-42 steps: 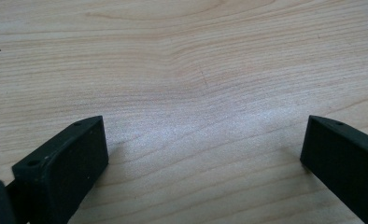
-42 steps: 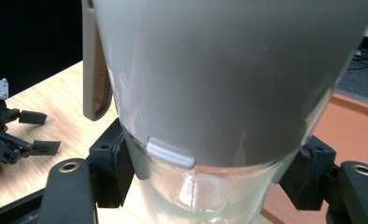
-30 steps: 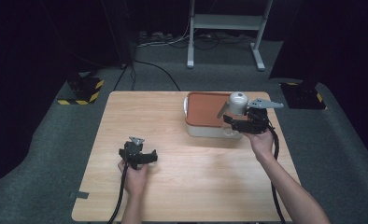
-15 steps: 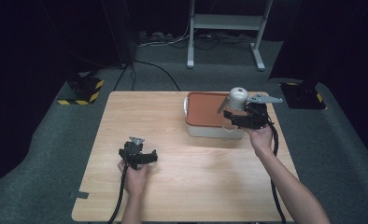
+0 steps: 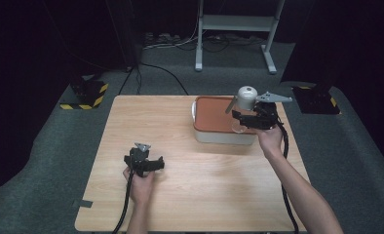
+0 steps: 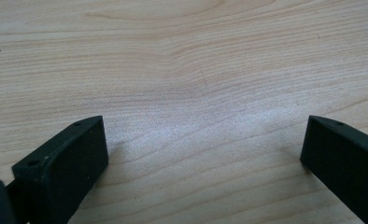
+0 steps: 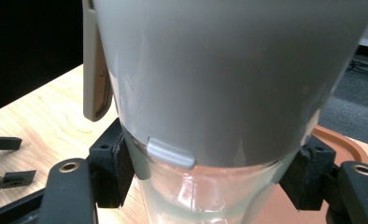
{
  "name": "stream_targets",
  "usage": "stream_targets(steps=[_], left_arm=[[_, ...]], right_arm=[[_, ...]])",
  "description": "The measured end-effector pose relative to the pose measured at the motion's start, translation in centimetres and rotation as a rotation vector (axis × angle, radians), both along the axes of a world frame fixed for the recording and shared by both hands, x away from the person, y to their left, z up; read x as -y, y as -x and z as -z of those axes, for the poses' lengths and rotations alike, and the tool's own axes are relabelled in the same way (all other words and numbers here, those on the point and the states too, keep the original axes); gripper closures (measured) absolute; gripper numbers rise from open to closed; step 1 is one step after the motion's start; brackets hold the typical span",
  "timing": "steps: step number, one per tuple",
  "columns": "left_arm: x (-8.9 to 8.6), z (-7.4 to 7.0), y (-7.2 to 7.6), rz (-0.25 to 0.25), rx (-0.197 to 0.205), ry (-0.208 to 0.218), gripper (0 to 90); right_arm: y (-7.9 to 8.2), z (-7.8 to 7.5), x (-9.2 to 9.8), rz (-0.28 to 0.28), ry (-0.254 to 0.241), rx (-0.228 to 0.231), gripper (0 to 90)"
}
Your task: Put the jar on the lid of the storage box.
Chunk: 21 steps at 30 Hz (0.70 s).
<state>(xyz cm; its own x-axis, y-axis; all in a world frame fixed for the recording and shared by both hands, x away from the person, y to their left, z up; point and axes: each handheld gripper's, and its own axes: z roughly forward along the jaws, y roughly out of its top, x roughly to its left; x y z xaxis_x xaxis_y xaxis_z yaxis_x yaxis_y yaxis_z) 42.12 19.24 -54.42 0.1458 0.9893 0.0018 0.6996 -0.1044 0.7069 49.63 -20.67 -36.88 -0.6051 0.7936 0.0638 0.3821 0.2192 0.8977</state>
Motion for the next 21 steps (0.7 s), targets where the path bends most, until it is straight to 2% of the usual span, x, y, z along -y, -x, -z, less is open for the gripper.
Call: stream_targets(steps=[21], left_arm=[[0.0,0.0,0.0,0.0,0.0,0.0,0.7]], right_arm=[[-1.5,-0.1,-0.8,0.023,0.01,0.015,30.4]])
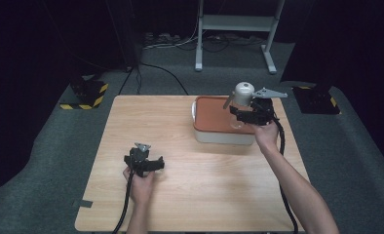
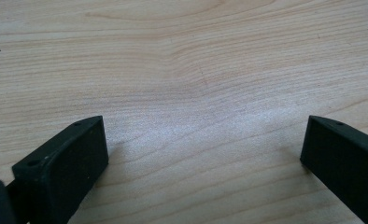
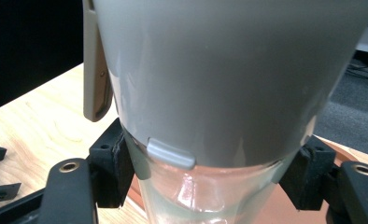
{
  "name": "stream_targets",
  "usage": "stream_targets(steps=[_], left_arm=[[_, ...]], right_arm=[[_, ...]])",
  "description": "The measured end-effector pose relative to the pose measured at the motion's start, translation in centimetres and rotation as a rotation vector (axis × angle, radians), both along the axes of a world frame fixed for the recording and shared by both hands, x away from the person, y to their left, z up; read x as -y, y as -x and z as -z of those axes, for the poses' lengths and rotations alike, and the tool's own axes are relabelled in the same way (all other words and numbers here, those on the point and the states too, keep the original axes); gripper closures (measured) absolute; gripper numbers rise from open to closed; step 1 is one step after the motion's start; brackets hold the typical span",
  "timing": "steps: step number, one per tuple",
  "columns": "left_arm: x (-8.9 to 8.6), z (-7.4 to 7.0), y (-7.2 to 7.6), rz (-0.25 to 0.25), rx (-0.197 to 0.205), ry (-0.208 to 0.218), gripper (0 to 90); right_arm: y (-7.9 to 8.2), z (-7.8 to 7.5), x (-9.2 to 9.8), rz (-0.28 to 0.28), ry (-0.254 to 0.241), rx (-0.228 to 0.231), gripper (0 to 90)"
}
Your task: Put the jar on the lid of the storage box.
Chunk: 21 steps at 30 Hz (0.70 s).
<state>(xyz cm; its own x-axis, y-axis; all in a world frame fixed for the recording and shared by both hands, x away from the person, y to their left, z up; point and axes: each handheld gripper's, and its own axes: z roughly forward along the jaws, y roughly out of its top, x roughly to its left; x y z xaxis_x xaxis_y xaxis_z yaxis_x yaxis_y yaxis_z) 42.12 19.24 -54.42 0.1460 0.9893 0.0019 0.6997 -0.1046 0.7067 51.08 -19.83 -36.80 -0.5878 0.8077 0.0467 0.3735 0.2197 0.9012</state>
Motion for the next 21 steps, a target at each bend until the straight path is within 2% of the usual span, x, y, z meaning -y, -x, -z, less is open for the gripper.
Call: stream_targets(steps=[9,21], left_arm=[[0.0,0.0,0.0,0.0,0.0,0.001,0.7],[0.0,0.0,0.0,0.001,0.0,0.001,0.7]], right_arm=[[-0.8,0.4,0.3,0.03,-0.014,-0.008,30.4],[-1.9,0.7,0.1,0.059,-0.005,-0.011,30.4]])
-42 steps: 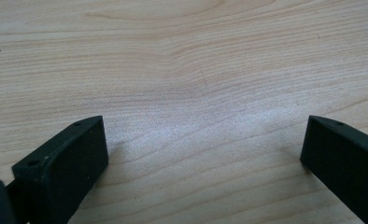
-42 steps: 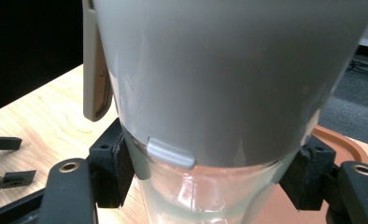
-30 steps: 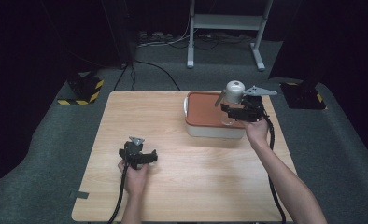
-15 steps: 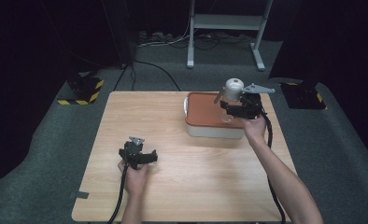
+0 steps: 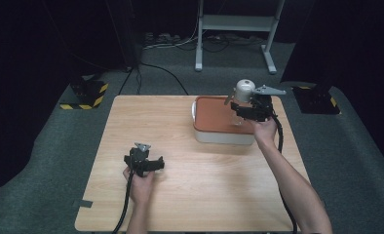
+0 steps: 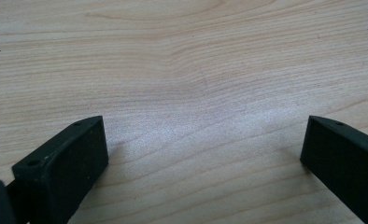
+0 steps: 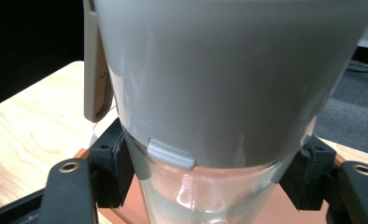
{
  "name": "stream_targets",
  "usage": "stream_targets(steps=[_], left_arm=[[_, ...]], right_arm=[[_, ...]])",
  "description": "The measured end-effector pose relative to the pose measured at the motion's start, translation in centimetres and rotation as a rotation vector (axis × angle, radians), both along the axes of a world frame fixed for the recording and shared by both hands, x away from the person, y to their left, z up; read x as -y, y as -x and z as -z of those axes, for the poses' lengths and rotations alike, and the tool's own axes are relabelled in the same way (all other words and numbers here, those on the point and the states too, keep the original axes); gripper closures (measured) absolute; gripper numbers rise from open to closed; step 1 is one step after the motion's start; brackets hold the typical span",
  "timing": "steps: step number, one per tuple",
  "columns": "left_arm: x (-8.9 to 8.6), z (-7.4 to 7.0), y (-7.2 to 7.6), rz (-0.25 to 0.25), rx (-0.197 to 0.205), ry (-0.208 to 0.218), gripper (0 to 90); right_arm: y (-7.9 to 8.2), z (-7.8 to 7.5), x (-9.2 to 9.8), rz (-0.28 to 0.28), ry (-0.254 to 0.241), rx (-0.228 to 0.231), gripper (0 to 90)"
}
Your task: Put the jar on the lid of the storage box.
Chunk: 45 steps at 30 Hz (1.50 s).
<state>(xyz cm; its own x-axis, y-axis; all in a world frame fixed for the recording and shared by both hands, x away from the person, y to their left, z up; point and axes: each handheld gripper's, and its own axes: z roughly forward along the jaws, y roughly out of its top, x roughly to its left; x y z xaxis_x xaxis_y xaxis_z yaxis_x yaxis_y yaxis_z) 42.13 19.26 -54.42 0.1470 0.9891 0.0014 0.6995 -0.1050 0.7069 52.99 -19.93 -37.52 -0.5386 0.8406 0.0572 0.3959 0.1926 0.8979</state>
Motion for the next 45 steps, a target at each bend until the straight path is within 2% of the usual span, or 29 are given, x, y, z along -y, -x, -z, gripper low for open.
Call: stream_targets(steps=[13,23,32,45], left_arm=[[0.0,0.0,0.0,0.0,0.0,0.0,0.7],[0.0,0.0,0.0,0.0,0.0,0.0,0.7],[0.0,0.0,0.0,0.0,0.0,-0.001,0.7],[0.0,0.0,0.0,0.0,0.0,-0.002,0.7]], right_arm=[[-1.0,0.6,-0.9,0.011,0.01,-0.01,30.3],[-1.9,1.7,-1.3,0.052,0.01,-0.027,30.2],[-2.3,2.3,-1.7,0.079,0.026,-0.023,30.1],[-2.4,2.6,-2.3,0.086,0.029,-0.002,30.1]])
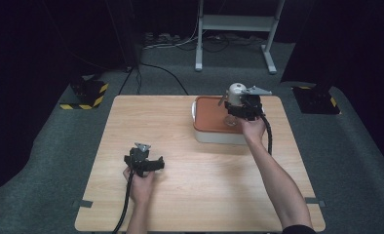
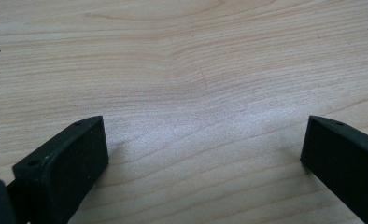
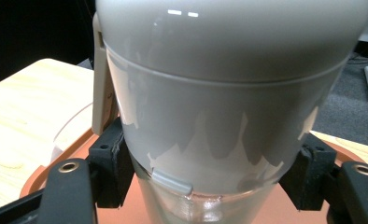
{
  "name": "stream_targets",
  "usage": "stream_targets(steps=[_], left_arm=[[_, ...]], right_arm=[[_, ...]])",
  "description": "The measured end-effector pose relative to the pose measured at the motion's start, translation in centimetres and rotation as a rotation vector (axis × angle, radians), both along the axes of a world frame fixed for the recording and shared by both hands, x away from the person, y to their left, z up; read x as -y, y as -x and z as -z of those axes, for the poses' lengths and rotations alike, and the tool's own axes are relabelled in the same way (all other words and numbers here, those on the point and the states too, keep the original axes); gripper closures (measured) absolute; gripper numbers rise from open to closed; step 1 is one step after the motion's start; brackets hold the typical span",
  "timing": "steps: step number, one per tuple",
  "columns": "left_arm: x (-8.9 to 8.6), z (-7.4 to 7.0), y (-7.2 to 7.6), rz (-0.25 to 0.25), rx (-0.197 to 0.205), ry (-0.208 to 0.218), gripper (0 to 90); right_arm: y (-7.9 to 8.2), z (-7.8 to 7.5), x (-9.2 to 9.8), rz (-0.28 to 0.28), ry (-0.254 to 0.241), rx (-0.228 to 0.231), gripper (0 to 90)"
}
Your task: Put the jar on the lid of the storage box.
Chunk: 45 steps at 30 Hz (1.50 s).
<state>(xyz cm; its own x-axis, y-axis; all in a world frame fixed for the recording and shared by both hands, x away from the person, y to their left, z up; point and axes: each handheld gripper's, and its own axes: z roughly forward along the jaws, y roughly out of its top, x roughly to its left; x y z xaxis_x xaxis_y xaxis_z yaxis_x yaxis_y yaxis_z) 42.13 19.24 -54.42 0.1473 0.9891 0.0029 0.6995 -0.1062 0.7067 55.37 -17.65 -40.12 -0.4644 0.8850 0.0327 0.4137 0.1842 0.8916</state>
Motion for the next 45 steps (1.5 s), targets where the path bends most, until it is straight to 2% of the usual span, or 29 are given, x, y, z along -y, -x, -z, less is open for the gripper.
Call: stream_targets(steps=[5,12,27,31,37,45], left_arm=[[0.03,0.0,0.02,-0.002,0.0,-0.002,0.8],[0.04,0.0,0.02,-0.002,0.001,-0.002,0.9],[0.03,0.0,0.02,-0.002,0.001,-0.002,0.9],[0.03,0.0,0.02,-0.002,0.0,-0.002,0.9],[0.03,0.0,0.02,-0.002,0.0,-0.001,0.9],[0.03,0.0,0.02,-0.001,0.001,-0.001,0.9]], right_arm=[[0.18,0.07,-0.27,-0.005,0.027,0.009,30.1],[0.58,0.34,-0.32,-0.002,0.036,0.023,30.0],[0.57,0.17,-0.16,-0.019,0.041,0.01,29.5],[0.51,0.13,-0.12,-0.018,0.044,0.002,26.9],[0.37,-0.04,0.0,-0.009,0.057,-0.006,17.8],[0.45,-0.25,0.24,0.001,0.04,-0.027,15.4]])
